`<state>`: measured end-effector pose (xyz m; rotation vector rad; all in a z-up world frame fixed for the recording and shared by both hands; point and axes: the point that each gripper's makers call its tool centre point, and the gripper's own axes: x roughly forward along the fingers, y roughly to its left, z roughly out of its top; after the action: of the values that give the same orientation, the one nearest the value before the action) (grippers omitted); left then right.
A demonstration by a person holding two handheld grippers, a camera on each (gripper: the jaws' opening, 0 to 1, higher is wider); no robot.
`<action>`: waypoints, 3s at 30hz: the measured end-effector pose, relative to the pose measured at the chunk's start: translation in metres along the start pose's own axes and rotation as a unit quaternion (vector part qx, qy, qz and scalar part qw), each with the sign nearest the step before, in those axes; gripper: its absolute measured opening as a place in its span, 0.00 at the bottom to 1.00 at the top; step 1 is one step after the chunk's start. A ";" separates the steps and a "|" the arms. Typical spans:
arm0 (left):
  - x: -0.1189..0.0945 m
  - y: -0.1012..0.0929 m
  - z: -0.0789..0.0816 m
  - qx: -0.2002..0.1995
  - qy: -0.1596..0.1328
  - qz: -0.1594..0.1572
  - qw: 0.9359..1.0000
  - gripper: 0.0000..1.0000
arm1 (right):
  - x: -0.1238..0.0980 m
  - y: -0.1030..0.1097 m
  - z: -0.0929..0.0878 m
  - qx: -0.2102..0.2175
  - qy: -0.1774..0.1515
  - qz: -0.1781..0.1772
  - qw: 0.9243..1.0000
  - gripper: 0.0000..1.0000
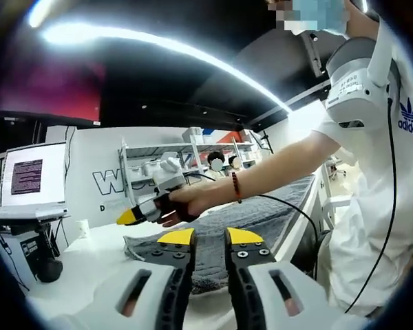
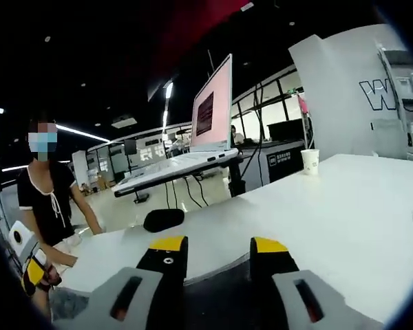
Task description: Open the folded towel by lifting each exposed corner and separating the folded layers until the towel lies flat within the target outline without major curled edges
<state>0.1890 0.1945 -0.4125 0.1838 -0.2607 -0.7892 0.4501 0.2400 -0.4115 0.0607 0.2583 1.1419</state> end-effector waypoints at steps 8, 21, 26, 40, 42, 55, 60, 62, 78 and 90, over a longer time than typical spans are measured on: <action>0.020 0.003 -0.007 -0.013 0.023 0.011 1.000 0.40 | -0.017 0.013 0.003 -0.005 -0.017 0.007 1.000 0.42; 0.044 -0.013 0.000 -0.034 0.022 -0.017 0.999 0.49 | -0.059 0.014 -0.005 -0.037 -0.016 0.001 0.999 0.48; 0.053 -0.017 0.012 -0.038 0.005 -0.023 0.999 0.52 | -0.083 0.024 -0.007 -0.044 -0.022 0.004 0.999 0.50; 0.077 -0.038 0.024 -0.060 -0.012 -0.054 0.997 0.65 | -0.148 0.025 -0.019 -0.079 -0.022 -0.021 0.996 0.53; 0.082 -0.043 0.025 -0.064 -0.009 -0.061 0.996 0.65 | -0.158 0.030 -0.020 -0.085 -0.025 -0.023 0.996 0.53; 0.101 -0.054 0.026 -0.084 -0.005 -0.069 0.994 0.70 | -0.212 0.043 -0.034 -0.085 -0.031 -0.032 0.995 0.60; 0.106 -0.058 0.027 -0.088 -0.002 -0.074 0.993 0.70 | -0.235 0.046 -0.038 -0.092 -0.038 -0.040 0.994 0.60; 0.108 -0.061 0.029 -0.088 -0.002 -0.078 0.993 0.70 | -0.244 0.047 -0.037 -0.089 -0.043 -0.045 0.994 0.60; 0.111 -0.083 0.056 -0.073 -0.014 -0.093 0.993 0.79 | -0.337 0.072 -0.022 -0.136 -0.103 -0.093 0.981 0.73; 0.107 -0.079 0.057 -0.080 0.004 -0.070 0.994 0.82 | -0.405 0.054 -0.036 -0.148 -0.075 -0.168 0.972 0.77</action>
<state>0.1907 0.0588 -0.3610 0.0547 -0.1777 -0.9447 0.2359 -0.1064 -0.3670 -0.1552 -0.0393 0.8219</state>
